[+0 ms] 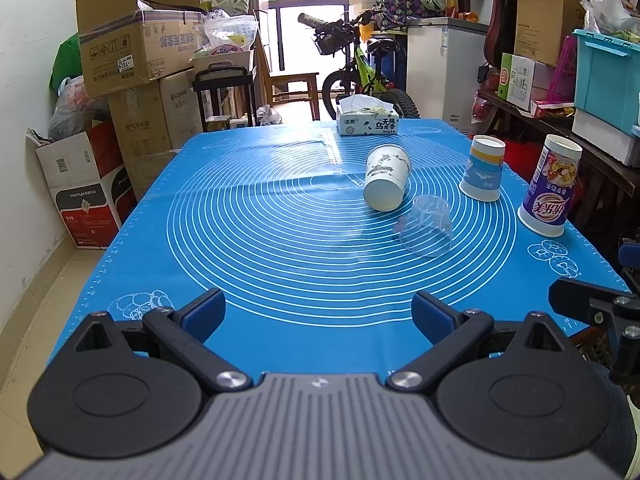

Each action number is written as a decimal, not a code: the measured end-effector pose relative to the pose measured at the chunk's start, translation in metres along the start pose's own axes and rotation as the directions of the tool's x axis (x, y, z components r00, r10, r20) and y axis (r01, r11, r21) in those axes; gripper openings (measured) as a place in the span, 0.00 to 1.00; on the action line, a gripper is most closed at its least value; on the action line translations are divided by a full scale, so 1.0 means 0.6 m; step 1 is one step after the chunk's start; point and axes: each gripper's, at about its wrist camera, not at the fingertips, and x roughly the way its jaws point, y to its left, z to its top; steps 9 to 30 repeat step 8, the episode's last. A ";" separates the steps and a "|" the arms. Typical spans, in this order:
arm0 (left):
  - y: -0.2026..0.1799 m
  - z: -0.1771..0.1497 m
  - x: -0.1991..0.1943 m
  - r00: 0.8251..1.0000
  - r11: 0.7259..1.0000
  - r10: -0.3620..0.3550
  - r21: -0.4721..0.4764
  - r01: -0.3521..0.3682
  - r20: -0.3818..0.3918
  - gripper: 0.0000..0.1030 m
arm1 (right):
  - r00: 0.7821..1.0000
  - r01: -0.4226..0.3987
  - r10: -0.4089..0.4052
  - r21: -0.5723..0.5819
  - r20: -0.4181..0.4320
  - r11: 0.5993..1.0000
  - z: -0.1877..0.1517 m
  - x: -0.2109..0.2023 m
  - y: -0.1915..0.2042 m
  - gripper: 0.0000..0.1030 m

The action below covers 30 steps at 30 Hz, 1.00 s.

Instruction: Flip cup upside down

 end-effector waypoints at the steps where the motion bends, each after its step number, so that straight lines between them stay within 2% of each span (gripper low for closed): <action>1: 0.000 0.000 0.000 1.000 1.000 0.000 0.000 0.000 0.000 0.96 | 1.000 0.001 -0.001 0.000 0.000 1.000 0.000 0.000 0.000 1.00; 30: 0.001 0.001 0.005 1.000 1.000 -0.007 0.006 0.007 -0.006 0.96 | 1.000 0.000 0.000 0.004 -0.004 1.000 0.002 0.002 -0.003 1.00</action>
